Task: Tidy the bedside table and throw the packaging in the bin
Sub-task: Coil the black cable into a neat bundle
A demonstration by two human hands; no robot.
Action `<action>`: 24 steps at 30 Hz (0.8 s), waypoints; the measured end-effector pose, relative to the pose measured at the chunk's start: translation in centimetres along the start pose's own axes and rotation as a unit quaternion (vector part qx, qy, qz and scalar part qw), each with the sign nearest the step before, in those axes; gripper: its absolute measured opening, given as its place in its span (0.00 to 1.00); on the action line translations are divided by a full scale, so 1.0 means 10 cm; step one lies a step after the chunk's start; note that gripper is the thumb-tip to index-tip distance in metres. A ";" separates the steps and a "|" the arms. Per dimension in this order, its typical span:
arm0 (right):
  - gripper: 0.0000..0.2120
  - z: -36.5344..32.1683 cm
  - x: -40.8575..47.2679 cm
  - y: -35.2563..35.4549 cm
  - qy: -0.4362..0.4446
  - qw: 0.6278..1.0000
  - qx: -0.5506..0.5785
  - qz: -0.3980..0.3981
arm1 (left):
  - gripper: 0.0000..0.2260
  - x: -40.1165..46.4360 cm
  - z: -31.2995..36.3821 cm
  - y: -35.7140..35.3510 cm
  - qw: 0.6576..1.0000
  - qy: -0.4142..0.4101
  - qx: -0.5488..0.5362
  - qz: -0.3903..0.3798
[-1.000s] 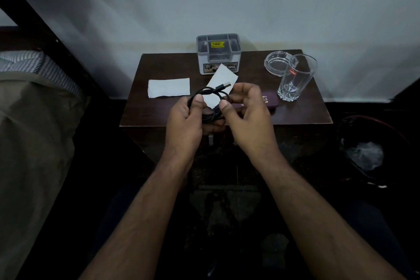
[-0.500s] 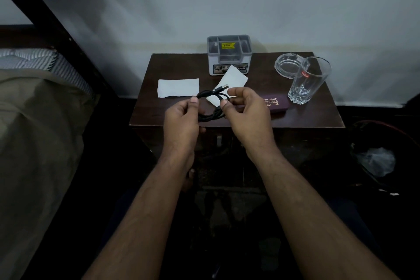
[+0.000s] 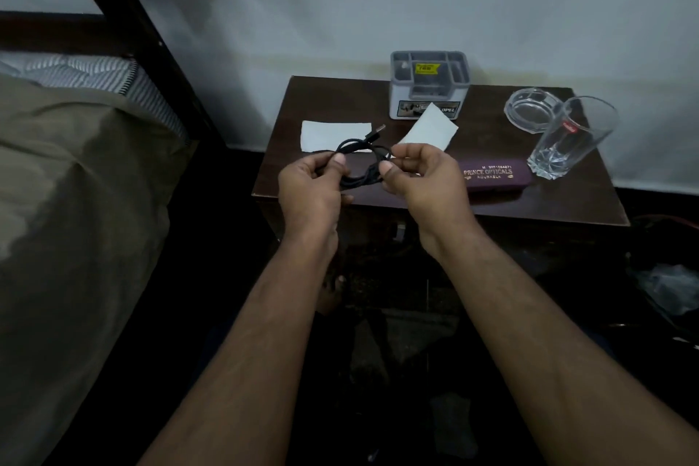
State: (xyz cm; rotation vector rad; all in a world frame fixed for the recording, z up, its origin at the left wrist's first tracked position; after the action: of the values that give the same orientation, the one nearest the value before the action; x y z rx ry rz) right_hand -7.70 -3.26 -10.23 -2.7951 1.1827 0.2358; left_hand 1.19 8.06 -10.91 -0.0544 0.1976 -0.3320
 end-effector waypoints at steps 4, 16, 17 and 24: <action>0.13 0.14 0.34 -0.12 -0.101 0.982 0.159 0.002 | 0.02 0.36 -0.04 -0.08 1.000 0.013 0.021 0.012; 0.04 0.16 1.27 -0.23 0.004 1.000 -0.015 -0.001 | 0.05 1.34 0.01 -0.32 0.994 0.043 0.087 0.049; 0.06 0.17 1.33 -0.24 0.028 0.998 -0.046 -0.013 | 0.04 1.40 0.02 -0.32 0.993 0.039 0.096 0.055; 0.09 0.22 1.73 -0.36 0.095 0.981 -0.168 -0.024 | 0.02 1.71 0.05 -0.41 0.979 -0.013 0.182 0.092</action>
State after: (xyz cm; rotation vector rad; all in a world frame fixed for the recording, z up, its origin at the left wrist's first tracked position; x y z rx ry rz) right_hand 6.55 -12.56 -15.37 -3.1984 1.2103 0.1807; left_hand 15.78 -1.42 -13.19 0.3207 0.1131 -0.1785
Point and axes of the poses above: each hand's wrist, its own x-axis towards the middle knuckle, its own y-axis out of the back of the hand, z = x × y, the point moved 2 cm from there along x, towards the middle knuckle, and after that the axes turned 4 degrees about -z, right-handed, at the moved point
